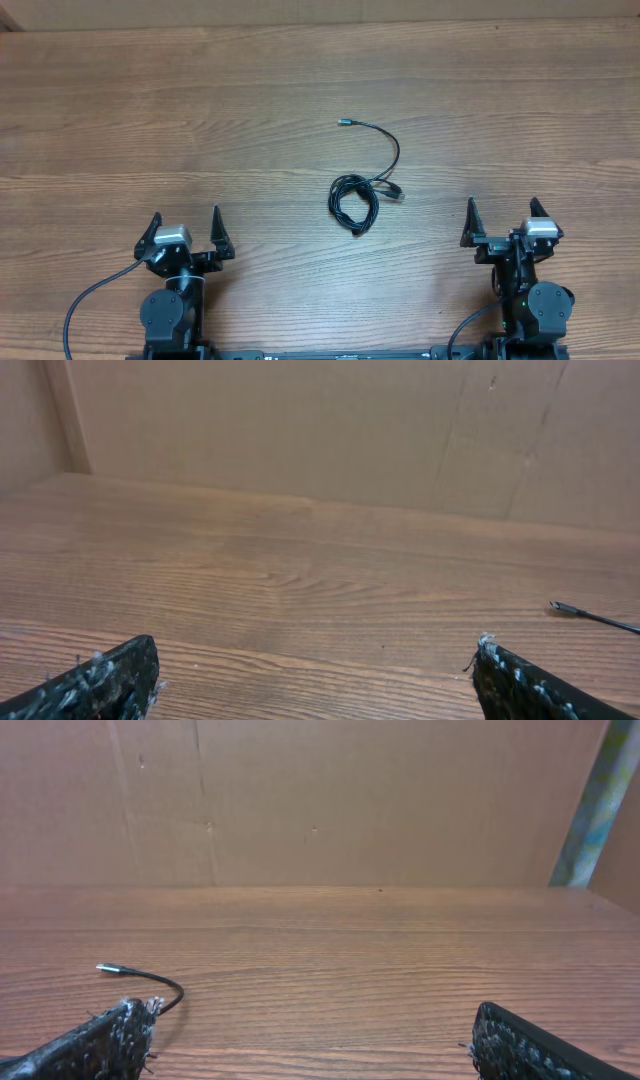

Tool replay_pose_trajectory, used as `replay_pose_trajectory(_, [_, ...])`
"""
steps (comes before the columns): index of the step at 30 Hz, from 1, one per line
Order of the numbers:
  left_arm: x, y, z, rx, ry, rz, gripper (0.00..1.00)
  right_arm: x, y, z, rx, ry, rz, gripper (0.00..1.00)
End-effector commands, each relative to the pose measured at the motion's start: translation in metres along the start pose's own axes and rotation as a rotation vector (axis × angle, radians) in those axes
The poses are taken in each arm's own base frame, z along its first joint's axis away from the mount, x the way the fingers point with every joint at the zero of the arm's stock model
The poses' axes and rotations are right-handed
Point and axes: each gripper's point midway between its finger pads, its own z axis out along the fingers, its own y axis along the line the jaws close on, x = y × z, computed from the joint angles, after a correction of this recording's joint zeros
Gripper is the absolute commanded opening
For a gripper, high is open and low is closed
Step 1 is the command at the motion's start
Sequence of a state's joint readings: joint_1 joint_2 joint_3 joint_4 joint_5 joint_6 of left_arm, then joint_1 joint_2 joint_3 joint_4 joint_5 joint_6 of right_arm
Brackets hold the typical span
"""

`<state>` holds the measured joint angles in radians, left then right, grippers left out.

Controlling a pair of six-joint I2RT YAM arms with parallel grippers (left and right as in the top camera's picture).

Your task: Untangle cables

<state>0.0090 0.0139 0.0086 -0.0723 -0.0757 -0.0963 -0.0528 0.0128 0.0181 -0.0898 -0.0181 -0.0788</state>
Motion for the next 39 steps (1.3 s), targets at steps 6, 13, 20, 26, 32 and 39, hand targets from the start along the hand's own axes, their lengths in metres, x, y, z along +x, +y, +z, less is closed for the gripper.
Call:
replay_pose_trajectory(6, [0.000, 0.002, 0.000, -0.008, -0.001, 0.022, 1.00, 0.001, -0.004, 0.000, 0.018, -0.005, -0.001, 1.00])
replay_pose_trajectory(13, [0.000, 0.002, 0.000, -0.008, -0.001, 0.022, 1.00, 0.001, -0.004, 0.000, 0.018, -0.005, -0.001, 1.00])
replay_pose_trajectory(20, [0.001, 0.002, 0.000, -0.008, -0.001, 0.022, 0.99, 0.001, -0.004, 0.000, 0.018, -0.005, -0.001, 1.00])
replay_pose_trajectory(26, [0.000, 0.002, 0.000, -0.009, -0.003, 0.022, 1.00, 0.001, -0.004, 0.000, 0.018, -0.005, -0.001, 1.00])
replay_pose_trajectory(32, [-0.031, 0.012, -0.002, -0.076, -0.130, 0.022, 1.00, 0.002, -0.004, 0.000, 0.018, -0.005, -0.001, 1.00])
replay_pose_trajectory(39, [-0.014, 0.014, -0.001, -0.084, -0.061, 0.027, 1.00, 0.002, -0.004, 0.000, 0.018, -0.005, -0.001, 1.00])
